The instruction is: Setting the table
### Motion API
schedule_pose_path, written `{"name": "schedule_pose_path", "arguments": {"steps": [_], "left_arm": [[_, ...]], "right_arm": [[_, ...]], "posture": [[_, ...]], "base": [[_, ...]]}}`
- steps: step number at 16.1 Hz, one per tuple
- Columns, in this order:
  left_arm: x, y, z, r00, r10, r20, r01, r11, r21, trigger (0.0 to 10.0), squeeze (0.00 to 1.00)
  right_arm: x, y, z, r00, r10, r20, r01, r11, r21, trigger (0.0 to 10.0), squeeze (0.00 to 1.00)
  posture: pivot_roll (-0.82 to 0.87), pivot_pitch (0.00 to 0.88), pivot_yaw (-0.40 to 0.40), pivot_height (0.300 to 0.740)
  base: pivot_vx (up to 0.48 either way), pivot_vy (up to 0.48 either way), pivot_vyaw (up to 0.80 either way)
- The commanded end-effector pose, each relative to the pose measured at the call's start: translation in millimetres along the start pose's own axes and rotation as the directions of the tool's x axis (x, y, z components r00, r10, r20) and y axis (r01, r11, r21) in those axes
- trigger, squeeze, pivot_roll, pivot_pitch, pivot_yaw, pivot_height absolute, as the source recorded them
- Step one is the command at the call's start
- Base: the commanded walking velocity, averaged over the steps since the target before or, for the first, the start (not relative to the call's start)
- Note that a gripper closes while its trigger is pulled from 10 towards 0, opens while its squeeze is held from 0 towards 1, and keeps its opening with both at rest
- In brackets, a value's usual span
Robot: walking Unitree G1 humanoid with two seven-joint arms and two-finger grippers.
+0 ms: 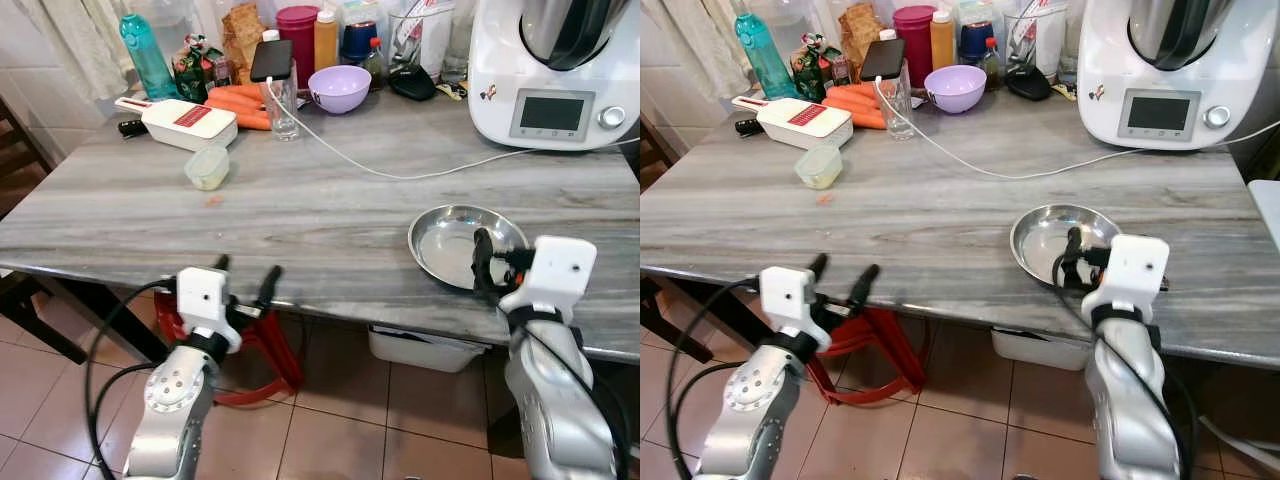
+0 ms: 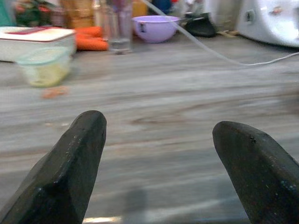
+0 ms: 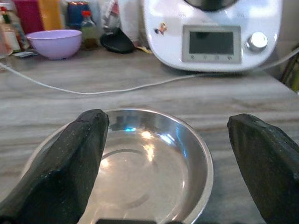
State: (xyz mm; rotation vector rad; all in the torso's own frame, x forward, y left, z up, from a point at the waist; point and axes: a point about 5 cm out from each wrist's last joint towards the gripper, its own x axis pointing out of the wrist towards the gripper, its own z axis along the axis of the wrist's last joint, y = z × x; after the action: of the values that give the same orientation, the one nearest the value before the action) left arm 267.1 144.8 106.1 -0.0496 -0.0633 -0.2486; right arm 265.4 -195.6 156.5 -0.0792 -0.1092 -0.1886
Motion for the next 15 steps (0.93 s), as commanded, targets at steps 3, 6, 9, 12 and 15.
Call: {"name": "schedule_pose_path", "arguments": {"steps": [3,6,9,12,15], "left_arm": [[-4.3,5.8,-3,0.997,0.076,-0.016,-0.075,0.997,0.028,10.0,0.0],[-3.4,2.6,-6,0.997,0.08,-0.022,-0.079,0.996,0.034,10.0,0.0],[-0.9,2.4,-6,0.995,0.099,-0.024,-0.097,0.994,0.058,10.0,0.0],[-0.9,2.9,-7,0.994,0.111,-0.025,-0.109,0.992,0.067,10.0,0.0],[-0.1,2.8,-7,0.993,0.116,-0.025,-0.114,0.991,0.073,10.0,0.0]], "right_arm": [[-19.3,6.4,1,0.996,0.08,0.029,-0.078,0.995,-0.062,10.0,0.0],[-23.3,6.9,-4,0.997,0.076,0.004,-0.076,0.996,-0.05,10.0,0.0],[-21.2,7.3,-4,0.996,0.086,0.009,-0.086,0.996,-0.035,10.0,0.0],[-20.7,8.5,-5,0.995,0.1,0.011,-0.1,0.995,-0.029,10.0,0.0],[-19.4,10.1,-6,0.994,0.106,0.01,-0.106,0.994,-0.024,10.0,0.0]], "posture": [[-0.13,0.115,0.09,0.74],[-0.14,0.113,0.086,0.74],[-0.14,0.108,0.085,0.74],[-0.14,0.106,0.081,0.74],[-0.13,0.1,0.079,0.74]], "base": [[0.0,0.0,0.0],[0.0,0.0,-0.68],[0.0,0.0,-0.53],[0.0,0.0,0.0],[0.0,0.0,0.0]]}}
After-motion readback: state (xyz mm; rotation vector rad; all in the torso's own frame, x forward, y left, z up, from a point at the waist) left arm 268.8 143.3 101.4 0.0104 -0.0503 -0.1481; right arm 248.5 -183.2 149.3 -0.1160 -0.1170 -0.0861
